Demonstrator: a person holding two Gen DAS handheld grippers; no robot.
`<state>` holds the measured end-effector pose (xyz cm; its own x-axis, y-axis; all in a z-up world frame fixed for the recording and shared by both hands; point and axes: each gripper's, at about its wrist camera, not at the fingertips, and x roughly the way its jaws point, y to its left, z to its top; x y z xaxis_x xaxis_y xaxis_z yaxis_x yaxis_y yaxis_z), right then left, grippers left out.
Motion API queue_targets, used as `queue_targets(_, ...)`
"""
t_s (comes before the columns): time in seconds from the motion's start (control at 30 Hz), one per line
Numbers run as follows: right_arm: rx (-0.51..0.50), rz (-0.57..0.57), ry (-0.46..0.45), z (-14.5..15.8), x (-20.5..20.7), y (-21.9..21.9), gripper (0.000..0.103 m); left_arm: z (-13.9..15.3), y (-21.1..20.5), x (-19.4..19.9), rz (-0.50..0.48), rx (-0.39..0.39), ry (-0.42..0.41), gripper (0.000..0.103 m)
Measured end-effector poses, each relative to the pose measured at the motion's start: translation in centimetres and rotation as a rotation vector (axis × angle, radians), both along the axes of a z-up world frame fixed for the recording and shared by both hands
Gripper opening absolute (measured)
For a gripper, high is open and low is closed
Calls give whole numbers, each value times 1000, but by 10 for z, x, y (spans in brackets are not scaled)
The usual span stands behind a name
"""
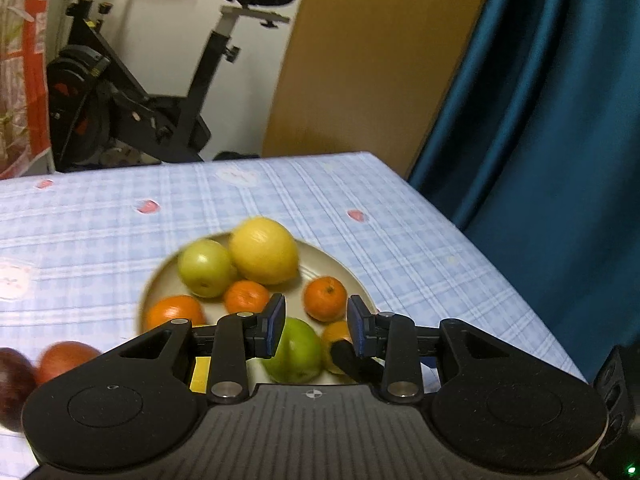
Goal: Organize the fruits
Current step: 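Move the left gripper back to the red apple beside the mangosteen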
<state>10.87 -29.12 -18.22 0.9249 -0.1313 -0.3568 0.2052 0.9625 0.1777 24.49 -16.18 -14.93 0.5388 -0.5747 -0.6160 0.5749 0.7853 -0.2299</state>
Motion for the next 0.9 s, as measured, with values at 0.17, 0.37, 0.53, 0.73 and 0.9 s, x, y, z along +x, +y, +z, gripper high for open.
queue_targets(0.17, -9, 69, -60, 3, -5, 11, 47, 19, 44, -2, 44, -12, -21, 36)
queue_targets(0.37, -29, 158, -80, 5, -2, 31, 47, 29, 113, -2, 143, 11, -31, 36)
queue_targets(0.53, -56, 213, -53, 2, 5, 50, 47, 33, 159, 3, 237, 16, -29, 36)
queue_targets(0.73, -98, 288, -26, 3, 16, 75, 52, 33, 189, 14, 292, -12, -18, 36)
queue_targets(0.9, -187, 369, 1, 8, 37, 102, 58, 24, 193, 12, 282, -36, -16, 36)
